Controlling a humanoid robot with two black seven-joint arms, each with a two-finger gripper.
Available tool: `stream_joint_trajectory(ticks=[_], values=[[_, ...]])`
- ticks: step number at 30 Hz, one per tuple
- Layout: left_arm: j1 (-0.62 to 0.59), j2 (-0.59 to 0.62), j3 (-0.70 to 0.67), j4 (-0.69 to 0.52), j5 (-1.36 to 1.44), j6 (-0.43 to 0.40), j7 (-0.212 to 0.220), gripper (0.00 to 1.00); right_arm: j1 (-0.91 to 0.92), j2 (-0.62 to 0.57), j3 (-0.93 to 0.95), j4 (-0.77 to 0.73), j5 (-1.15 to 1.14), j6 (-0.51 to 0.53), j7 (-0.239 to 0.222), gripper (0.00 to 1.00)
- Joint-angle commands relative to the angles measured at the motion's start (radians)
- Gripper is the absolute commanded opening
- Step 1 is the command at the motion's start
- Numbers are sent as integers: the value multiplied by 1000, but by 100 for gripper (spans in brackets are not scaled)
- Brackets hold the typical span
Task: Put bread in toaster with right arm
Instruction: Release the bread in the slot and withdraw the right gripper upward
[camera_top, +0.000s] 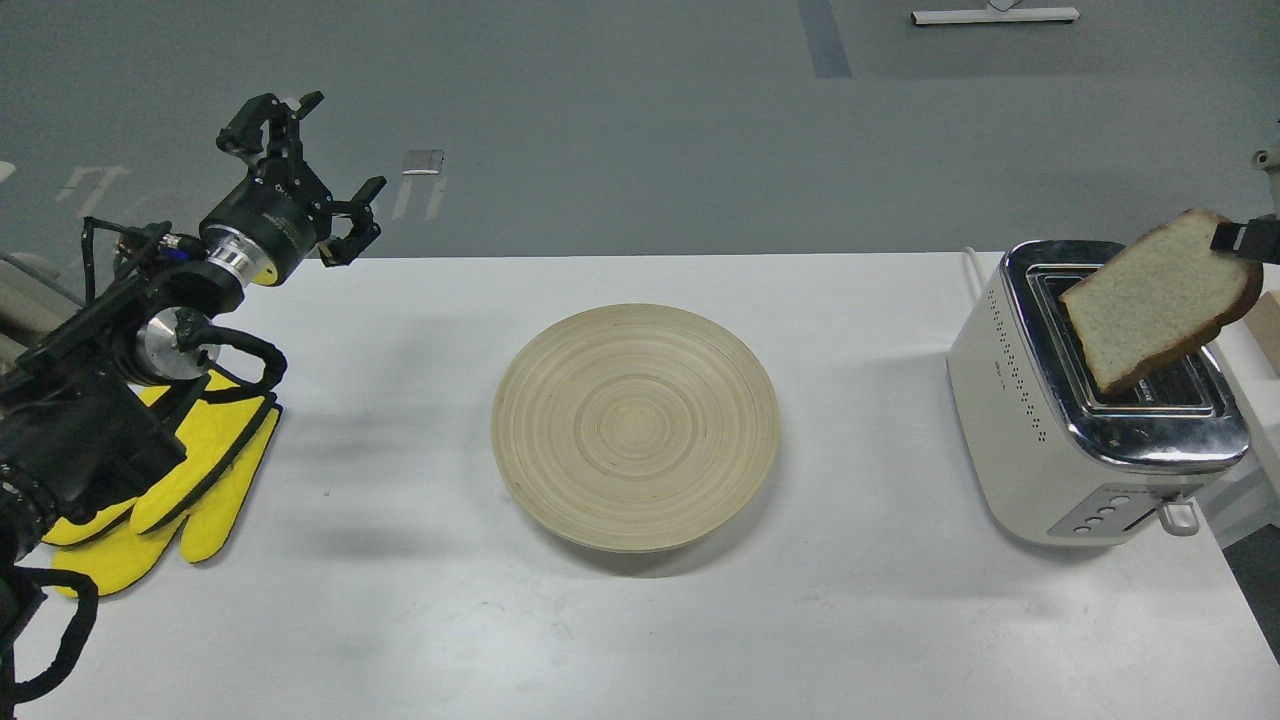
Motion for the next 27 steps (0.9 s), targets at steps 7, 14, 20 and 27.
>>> stream_joint_trajectory(ticks=[7, 14, 20, 27], values=[[0, 1, 0, 0, 0, 0, 0, 100, 5, 5, 6, 0, 18, -8, -9, 69], [0, 1, 0, 0, -1, 0, 0, 100, 15, 79, 99, -31, 288, -90, -9, 94], [0, 1, 0, 0, 0, 0, 0, 100, 6, 296, 149, -228, 594, -223, 24, 96], [0, 1, 0, 0, -1, 0, 0, 100, -232, 637, 454, -533, 704, -248, 178, 96]])
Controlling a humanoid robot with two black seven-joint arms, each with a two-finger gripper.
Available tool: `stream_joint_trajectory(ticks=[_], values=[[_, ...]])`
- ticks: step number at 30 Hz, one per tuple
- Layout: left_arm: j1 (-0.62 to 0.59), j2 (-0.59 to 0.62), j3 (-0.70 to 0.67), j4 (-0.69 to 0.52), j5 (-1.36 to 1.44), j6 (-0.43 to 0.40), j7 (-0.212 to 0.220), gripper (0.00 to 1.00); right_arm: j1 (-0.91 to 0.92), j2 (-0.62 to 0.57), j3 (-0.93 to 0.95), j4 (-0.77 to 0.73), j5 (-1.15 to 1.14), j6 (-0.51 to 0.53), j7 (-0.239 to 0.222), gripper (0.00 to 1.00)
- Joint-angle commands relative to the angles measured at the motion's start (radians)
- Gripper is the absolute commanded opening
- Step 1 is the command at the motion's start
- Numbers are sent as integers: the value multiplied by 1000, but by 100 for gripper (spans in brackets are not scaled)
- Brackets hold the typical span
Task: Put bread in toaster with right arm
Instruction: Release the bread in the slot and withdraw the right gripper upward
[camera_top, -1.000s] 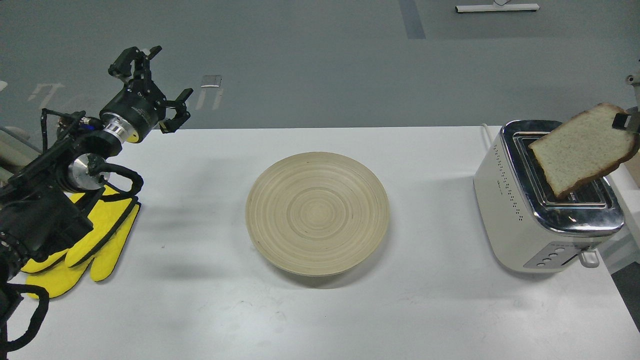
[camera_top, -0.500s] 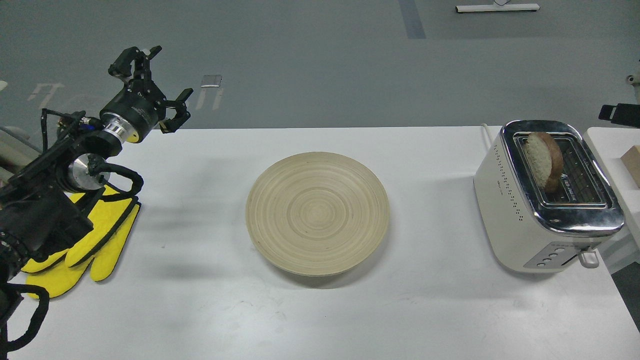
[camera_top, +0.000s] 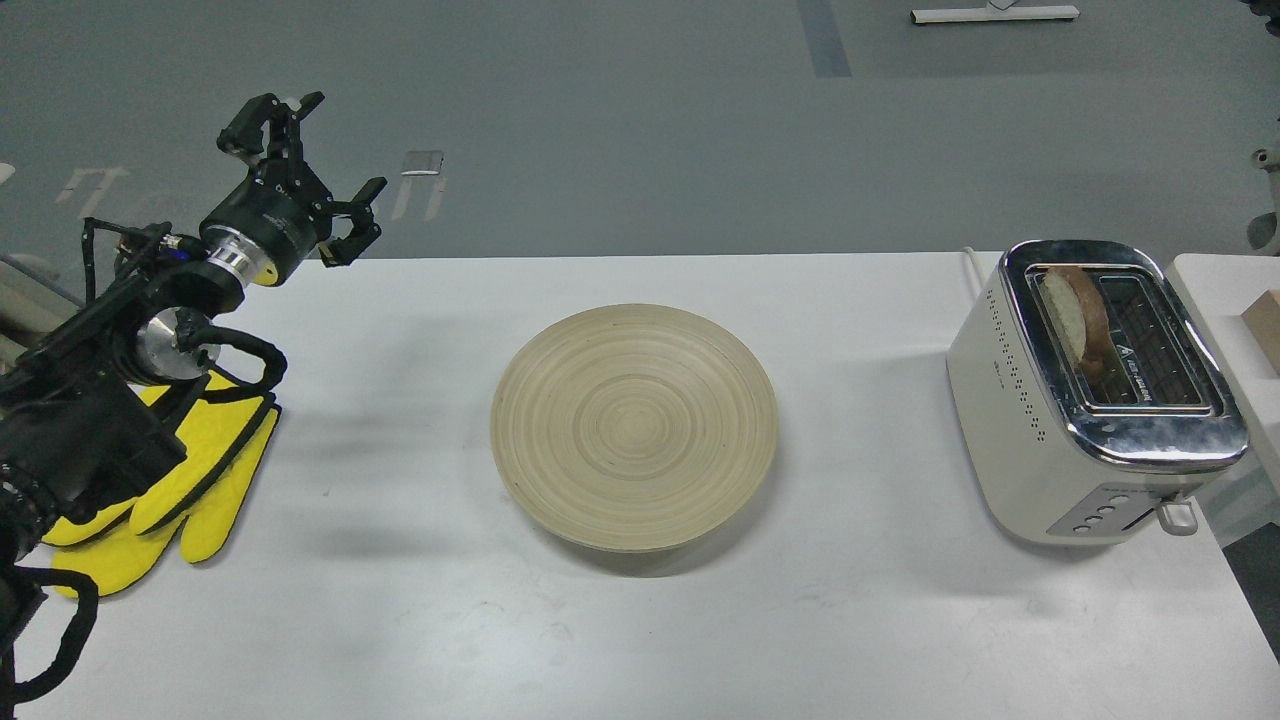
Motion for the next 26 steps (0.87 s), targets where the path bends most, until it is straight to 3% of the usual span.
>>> stream_joint_trajectory(ticks=[1, 6, 10, 14, 19, 26], values=[[0, 0, 0, 0, 0, 0, 0, 100, -191, 199, 256, -196, 27, 1, 45, 96], [0, 0, 0, 0, 0, 0, 0, 100, -439, 530, 661, -524, 27, 17, 46, 96], [0, -2, 0, 0, -1, 0, 0, 100, -502, 683, 777, -633, 27, 29, 56, 98], [0, 0, 0, 0, 0, 0, 0, 100, -598, 843, 866, -733, 27, 64, 128, 98], [0, 0, 0, 0, 0, 0, 0, 100, -677, 951, 915, -778, 26, 86, 142, 99], [0, 0, 0, 0, 0, 0, 0, 100, -722, 952, 917, -773, 26, 87, 143, 99]])
